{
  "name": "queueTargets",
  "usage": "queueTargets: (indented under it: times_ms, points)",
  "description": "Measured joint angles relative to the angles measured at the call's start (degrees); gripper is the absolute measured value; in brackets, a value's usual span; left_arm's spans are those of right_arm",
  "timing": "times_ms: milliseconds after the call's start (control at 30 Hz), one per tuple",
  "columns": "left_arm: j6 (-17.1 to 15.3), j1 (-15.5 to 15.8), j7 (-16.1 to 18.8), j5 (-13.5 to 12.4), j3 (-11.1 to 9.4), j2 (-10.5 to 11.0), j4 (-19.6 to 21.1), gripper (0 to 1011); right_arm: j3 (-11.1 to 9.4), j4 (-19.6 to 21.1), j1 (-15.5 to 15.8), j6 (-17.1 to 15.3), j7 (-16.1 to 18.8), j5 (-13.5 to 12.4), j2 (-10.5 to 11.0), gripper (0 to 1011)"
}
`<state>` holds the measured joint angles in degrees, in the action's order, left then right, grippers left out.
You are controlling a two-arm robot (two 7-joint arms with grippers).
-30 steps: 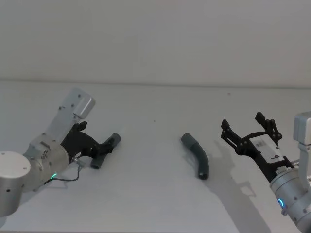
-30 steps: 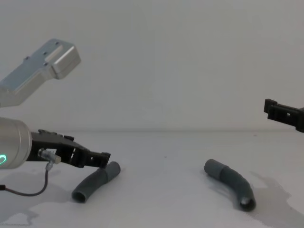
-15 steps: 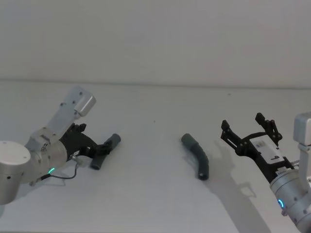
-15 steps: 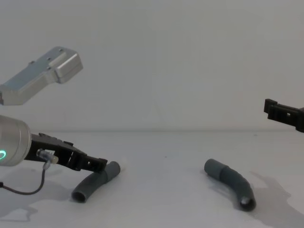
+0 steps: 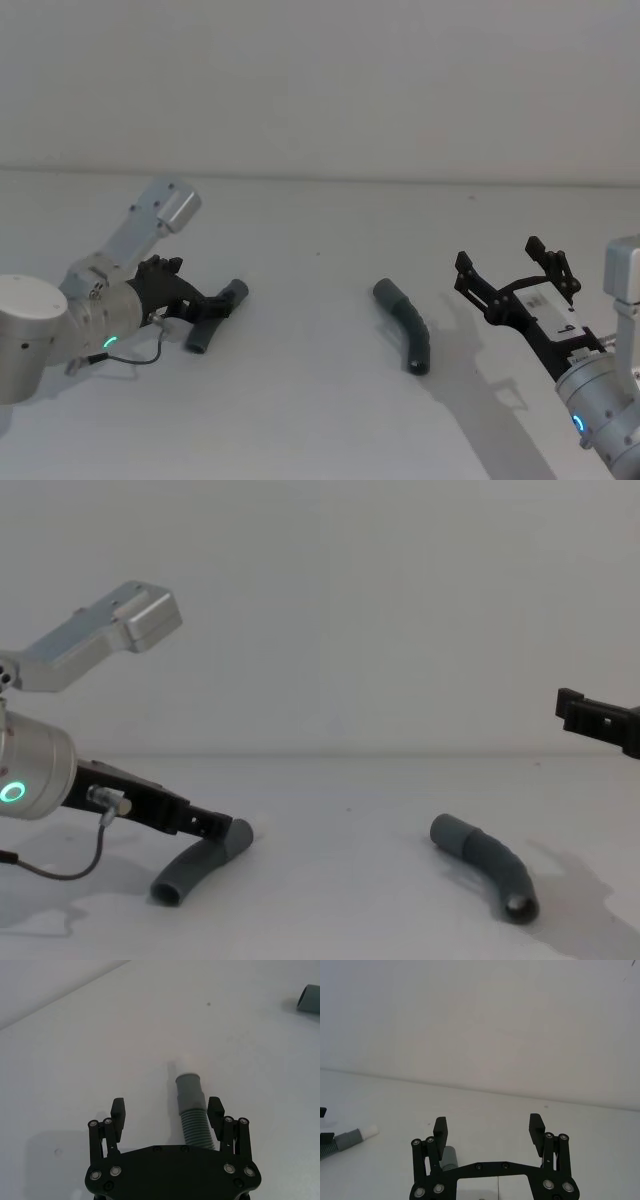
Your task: Use both hands to pick up one end of the pipe from the table, align the ends, and insert them.
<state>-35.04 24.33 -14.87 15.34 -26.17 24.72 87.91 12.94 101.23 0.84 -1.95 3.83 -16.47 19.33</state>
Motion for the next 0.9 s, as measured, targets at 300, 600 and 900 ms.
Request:
queueTargets:
  times_ms: [300,600,900]
  points:
    - [0.0,1.4,-1.2,0.2,-0.2,-1.2,-1.8,1000,0.0,0.0,0.0,0.0,0.0,0.0,0.0,1001]
    - [-1.0,2.6,-2.1,0.2,-0.3,-2.3,-3.3,1000,0.0,0.0,0.0,0.0,0.0,0.0,0.0,1001]
    - [-2.7,3.2,-2.1,0.3,0.0,-3.6,-4.9,1000,0.0,0.0,0.0,0.0,0.0,0.0,0.0,1001]
